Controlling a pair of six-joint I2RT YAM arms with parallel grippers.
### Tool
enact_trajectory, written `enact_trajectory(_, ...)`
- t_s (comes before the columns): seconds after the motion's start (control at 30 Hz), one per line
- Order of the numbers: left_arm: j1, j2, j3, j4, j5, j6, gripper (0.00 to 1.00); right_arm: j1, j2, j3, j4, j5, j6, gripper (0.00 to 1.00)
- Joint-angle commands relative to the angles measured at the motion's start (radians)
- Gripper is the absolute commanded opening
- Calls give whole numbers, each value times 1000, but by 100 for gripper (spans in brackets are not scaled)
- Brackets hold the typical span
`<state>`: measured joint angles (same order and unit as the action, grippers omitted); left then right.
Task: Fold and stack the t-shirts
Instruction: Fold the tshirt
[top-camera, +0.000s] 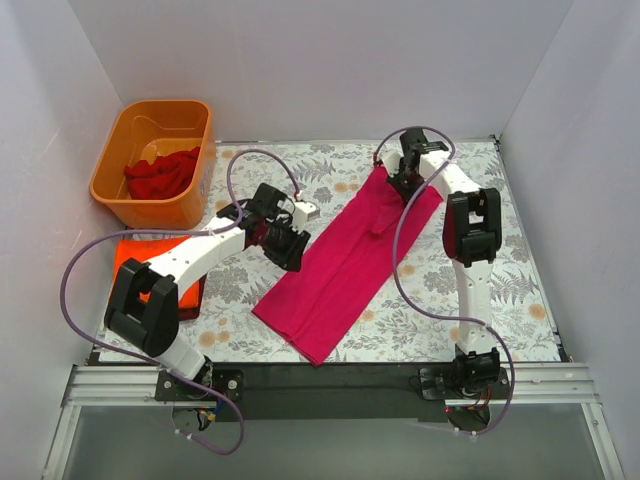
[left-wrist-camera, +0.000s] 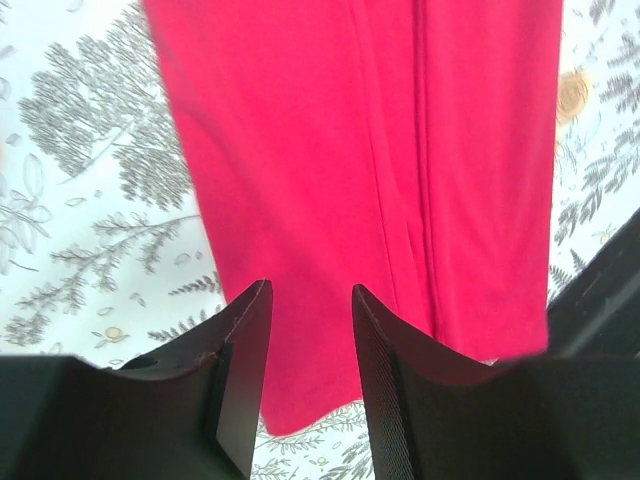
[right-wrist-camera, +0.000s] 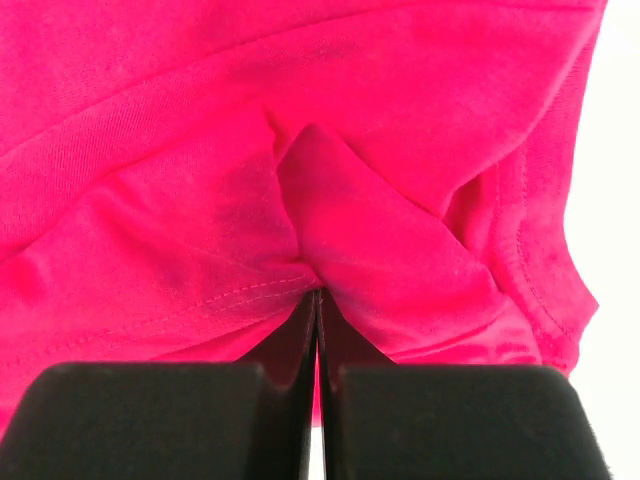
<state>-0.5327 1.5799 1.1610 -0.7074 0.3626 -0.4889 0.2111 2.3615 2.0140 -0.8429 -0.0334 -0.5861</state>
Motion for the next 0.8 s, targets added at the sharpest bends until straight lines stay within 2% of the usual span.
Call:
enact_trajectory(0.0, -7, -135, -73, 68, 55, 41, 36, 30, 111, 110, 56, 72, -49, 1)
enact_trajectory(0.17, -15, -152, -130, 74, 58, 95, 36, 112, 231, 253, 140, 121, -113, 1)
enact_trajectory(0.27, -39, -138, -142, 88, 61, 116, 36, 180, 225, 200, 330, 162, -174, 1)
enact_trajectory(0.43, -107, -107, -179, 144, 50, 141, 35, 221, 205, 169, 582, 210, -210, 1)
enact_trajectory(0.57, -133, -89, -219, 195, 35, 150, 35, 217, 154, 172, 700, 260, -225, 1)
enact_trajectory(0.7, -144, -48, -248, 235, 21, 151, 34, 212, 59, 112, 742, 262, -193, 1)
enact_trajectory(0.77, -148, -26, -253, 244, 12, 136, 34, 214, -9, 71, 745, 253, -175, 6)
